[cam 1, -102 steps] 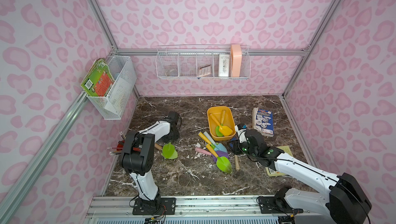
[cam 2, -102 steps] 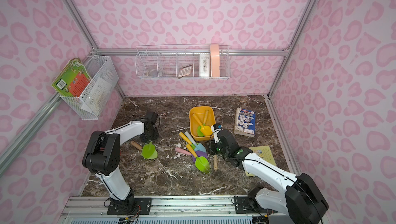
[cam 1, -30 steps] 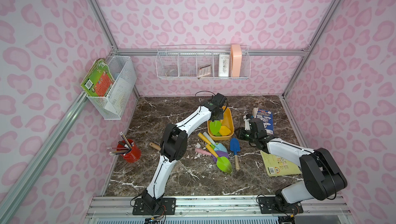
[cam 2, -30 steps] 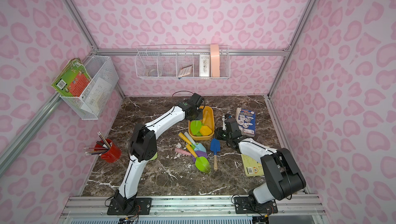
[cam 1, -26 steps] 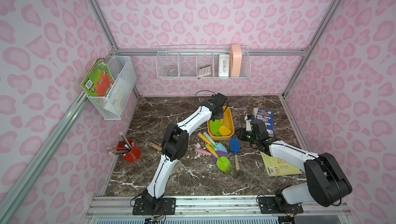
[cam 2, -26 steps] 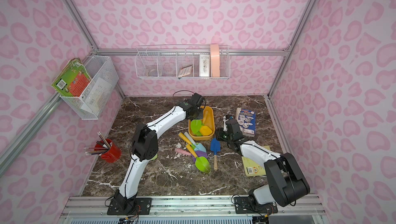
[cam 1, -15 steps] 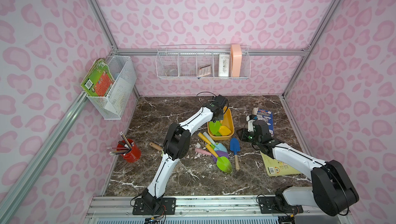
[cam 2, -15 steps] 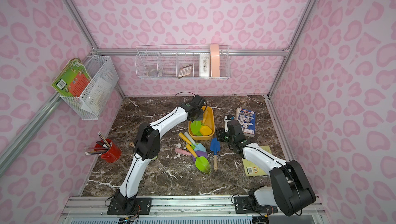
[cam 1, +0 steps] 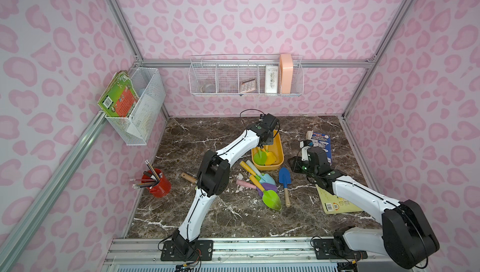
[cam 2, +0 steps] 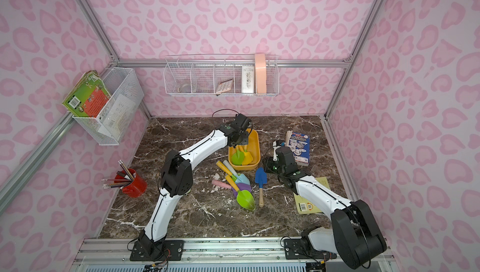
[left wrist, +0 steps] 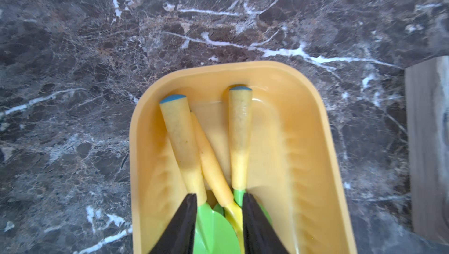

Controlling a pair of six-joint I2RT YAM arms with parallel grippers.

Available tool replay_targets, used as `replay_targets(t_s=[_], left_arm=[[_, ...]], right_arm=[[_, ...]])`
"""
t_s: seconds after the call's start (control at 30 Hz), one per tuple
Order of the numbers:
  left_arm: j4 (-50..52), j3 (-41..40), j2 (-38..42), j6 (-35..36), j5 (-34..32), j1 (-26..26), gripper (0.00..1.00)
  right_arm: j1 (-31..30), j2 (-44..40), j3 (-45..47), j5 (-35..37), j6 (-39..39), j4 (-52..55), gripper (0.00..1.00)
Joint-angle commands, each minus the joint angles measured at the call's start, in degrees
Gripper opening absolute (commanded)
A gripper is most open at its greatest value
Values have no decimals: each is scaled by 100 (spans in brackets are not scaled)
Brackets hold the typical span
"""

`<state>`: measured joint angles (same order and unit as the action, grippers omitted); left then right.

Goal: Put the shovel into the storage box
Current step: Place the shovel in the storage box, then pick up the shovel from the center of the board.

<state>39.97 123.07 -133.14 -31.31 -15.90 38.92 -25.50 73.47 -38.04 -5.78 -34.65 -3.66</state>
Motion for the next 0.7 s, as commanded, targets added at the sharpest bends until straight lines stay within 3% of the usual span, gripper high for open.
replay_targets(t_s=[0.0, 0.2, 0.67], left_arm=[[134, 12, 266, 77, 68, 61, 37], [481, -613, 1105, 252, 565, 238, 38], [-272, -4274, 4112, 465, 1089, 290, 42]], right_arm=[[-50, -192, -78, 101, 130, 206, 36], [-189, -581, -110, 90, 285, 559, 37], [-650, -1177, 113, 243, 301, 1244, 39]])
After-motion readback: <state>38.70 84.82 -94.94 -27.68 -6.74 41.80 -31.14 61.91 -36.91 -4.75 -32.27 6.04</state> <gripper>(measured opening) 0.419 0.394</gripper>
